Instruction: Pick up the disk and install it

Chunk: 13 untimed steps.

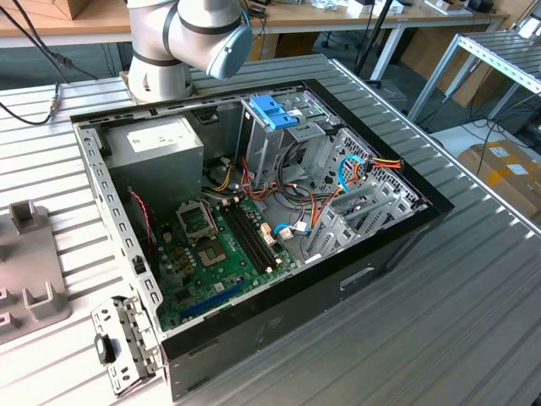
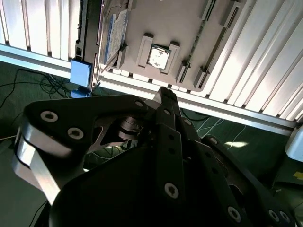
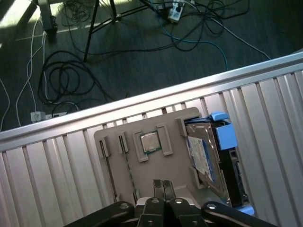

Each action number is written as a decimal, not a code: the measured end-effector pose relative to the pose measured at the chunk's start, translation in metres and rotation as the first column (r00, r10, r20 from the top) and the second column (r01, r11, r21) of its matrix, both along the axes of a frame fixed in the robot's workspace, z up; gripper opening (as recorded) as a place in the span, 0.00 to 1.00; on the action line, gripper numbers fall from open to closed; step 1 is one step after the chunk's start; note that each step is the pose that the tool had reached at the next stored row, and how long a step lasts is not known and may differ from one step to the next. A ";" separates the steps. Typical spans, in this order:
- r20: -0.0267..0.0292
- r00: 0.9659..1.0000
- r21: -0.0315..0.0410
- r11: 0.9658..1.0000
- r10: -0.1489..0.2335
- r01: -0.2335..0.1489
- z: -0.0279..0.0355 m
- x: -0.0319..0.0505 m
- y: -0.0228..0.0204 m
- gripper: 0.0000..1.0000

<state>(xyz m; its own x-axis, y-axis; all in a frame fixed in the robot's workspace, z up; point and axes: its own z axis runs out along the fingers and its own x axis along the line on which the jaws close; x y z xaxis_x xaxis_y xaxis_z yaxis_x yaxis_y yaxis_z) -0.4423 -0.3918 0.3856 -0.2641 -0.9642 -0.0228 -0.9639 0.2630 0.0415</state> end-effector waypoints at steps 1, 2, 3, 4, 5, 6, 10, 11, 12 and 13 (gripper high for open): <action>0.000 1.000 0.000 1.000 0.004 -0.004 0.0000 0.0000 0.0000 0.11; 0.000 1.000 0.000 1.000 0.012 -0.012 0.0000 0.0000 0.0000 0.11; 0.000 1.000 0.000 1.000 0.016 -0.016 0.0000 0.0000 0.0000 0.11; 0.000 1.000 0.000 1.000 0.021 -0.021 0.0000 0.0000 0.0000 0.11; 0.000 0.999 0.000 0.999 0.032 -0.032 0.0000 0.0000 0.0000 0.11; 0.000 0.999 0.000 0.999 0.044 -0.044 0.0000 0.0000 0.0000 0.11; 0.000 0.998 0.000 0.998 0.067 -0.067 0.0000 0.0000 0.0000 0.11; 0.000 0.997 0.000 0.997 0.075 -0.075 0.0000 0.0000 0.0000 0.11; 0.000 0.997 0.000 0.997 0.080 -0.080 0.0000 0.0000 0.0000 0.11; 0.000 0.996 0.000 0.996 0.085 -0.085 0.0000 0.0000 0.0000 0.11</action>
